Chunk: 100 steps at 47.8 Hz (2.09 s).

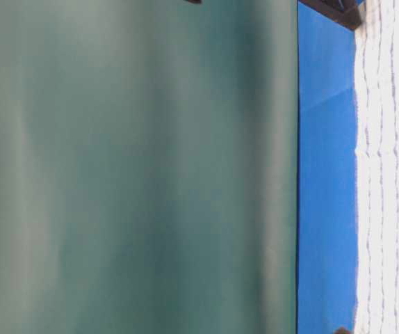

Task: Fold the blue towel.
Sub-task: 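Move both grippers to the towel's top corners and pinch them, then pull both top corners down toward the bottom edge, folding in half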

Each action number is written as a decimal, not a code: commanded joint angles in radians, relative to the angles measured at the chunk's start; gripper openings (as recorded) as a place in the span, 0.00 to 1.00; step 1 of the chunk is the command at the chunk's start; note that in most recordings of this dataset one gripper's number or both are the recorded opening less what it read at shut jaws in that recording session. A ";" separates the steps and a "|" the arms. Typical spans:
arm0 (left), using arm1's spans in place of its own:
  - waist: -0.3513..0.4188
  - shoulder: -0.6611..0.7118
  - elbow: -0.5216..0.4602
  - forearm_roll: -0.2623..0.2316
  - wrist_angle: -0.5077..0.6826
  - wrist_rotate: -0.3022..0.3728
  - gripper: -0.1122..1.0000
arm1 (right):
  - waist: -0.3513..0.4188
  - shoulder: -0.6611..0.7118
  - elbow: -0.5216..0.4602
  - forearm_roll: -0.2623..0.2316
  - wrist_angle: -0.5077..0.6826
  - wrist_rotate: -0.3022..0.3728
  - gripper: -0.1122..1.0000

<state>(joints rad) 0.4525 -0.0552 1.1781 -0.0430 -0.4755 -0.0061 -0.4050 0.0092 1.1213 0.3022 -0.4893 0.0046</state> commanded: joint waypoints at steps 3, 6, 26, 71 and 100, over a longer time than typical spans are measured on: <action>0.005 0.046 -0.031 -0.003 -0.014 -0.005 0.75 | 0.000 0.020 -0.028 0.002 -0.011 0.000 0.72; 0.005 0.060 -0.038 -0.005 -0.011 -0.012 0.73 | 0.003 0.028 -0.029 0.002 -0.008 0.000 0.70; -0.009 0.064 -0.038 -0.003 -0.006 -0.032 0.14 | 0.025 0.028 -0.032 0.002 -0.012 0.000 0.14; -0.146 -0.143 -0.041 -0.003 0.078 -0.041 0.14 | 0.081 -0.170 -0.018 0.002 0.147 -0.002 0.14; -0.449 -0.431 0.038 -0.003 0.138 -0.106 0.14 | 0.348 -0.453 0.021 0.135 0.364 0.000 0.14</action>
<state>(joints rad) 0.0414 -0.4709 1.2210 -0.0445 -0.3298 -0.0966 -0.0874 -0.4111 1.1443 0.4203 -0.1335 0.0046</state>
